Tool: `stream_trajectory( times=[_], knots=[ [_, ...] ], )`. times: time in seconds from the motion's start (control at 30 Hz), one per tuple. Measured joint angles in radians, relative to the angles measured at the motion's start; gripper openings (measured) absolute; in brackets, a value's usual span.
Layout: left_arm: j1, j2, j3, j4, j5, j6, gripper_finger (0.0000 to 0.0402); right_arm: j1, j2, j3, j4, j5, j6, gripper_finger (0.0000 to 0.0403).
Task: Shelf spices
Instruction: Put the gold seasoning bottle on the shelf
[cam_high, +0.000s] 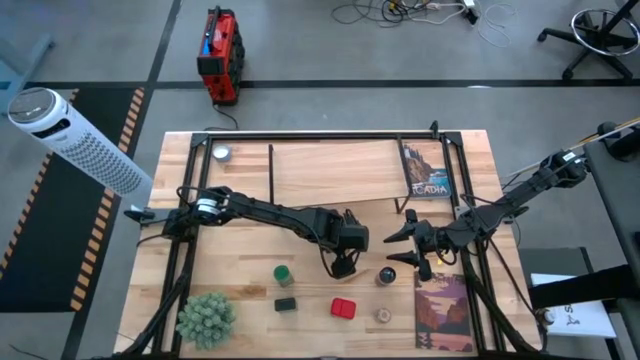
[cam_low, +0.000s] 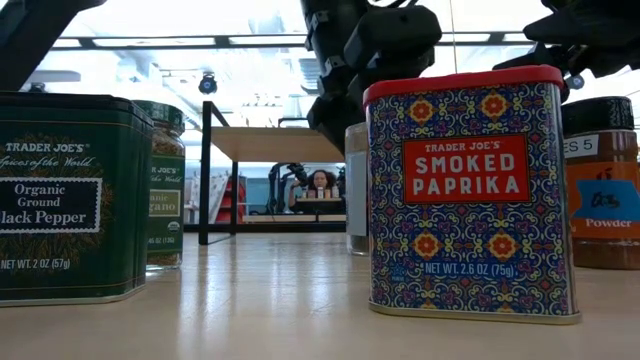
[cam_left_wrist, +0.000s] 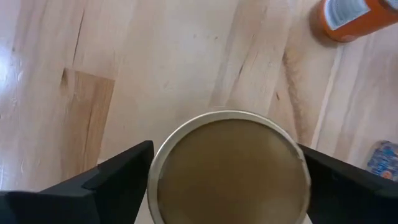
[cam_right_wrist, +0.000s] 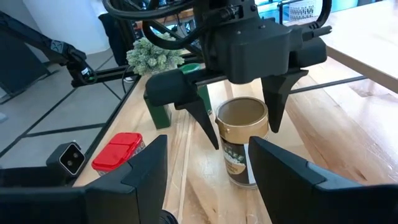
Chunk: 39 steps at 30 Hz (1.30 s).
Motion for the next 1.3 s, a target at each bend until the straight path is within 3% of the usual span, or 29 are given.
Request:
stream_trajectory(
  times=[0.43, 0.83, 1.3],
  knots=[
    [0.005, 0.0, 0.0, 0.012, 0.013, 0.02, 0.0262, 0.0, 0.0, 0.0, 0.0, 0.0, 0.002, 0.0199],
    [0.006, 0.0, 0.029, -0.024, 0.065, 0.061, 0.0267, 0.0, 0.0, -0.002, -0.001, 0.0, 0.009, 0.0199],
    [0.019, 0.0, 0.213, -0.177, 0.063, 0.143, 0.0261, 0.0, 0.0, -0.003, -0.003, 0.008, 0.018, 0.0199]
  ],
)
